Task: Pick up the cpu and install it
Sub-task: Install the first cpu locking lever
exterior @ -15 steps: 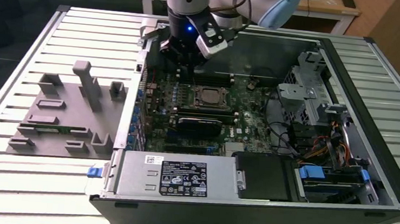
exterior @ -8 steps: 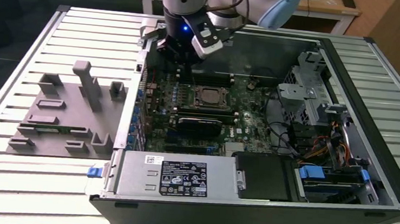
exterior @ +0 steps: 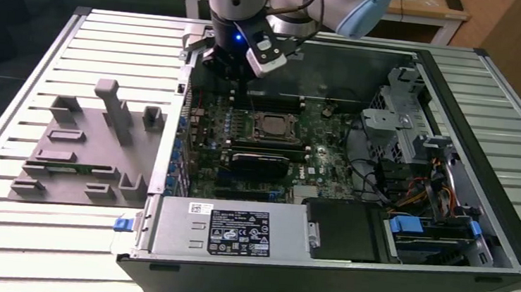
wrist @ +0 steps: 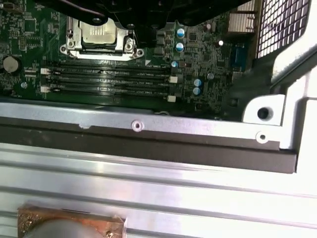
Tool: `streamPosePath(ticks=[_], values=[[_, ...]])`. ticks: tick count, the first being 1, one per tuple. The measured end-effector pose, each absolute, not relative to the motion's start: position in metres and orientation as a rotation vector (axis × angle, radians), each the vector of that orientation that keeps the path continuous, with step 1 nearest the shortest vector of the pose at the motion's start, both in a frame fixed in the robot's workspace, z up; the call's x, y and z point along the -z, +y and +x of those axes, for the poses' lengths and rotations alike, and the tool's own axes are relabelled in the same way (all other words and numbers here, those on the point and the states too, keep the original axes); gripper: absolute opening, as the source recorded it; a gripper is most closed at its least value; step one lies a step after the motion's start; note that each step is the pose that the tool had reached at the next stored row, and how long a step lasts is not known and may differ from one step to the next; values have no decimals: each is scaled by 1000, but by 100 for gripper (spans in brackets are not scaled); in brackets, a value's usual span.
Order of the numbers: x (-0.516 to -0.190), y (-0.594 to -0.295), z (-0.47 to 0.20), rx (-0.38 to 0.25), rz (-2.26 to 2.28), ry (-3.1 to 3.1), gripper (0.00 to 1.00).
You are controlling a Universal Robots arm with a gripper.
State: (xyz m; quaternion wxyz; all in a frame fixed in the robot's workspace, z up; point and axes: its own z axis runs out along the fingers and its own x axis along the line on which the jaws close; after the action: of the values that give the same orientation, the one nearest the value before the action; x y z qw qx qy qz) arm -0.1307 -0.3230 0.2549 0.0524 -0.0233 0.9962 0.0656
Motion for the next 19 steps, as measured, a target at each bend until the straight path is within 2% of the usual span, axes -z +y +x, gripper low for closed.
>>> streamPosePath(ticks=[7, 19], values=[[-255, -323, -133, -239, -60, 3026, 11], [-255, -323, -115, -241, -50, 3025, 11]])
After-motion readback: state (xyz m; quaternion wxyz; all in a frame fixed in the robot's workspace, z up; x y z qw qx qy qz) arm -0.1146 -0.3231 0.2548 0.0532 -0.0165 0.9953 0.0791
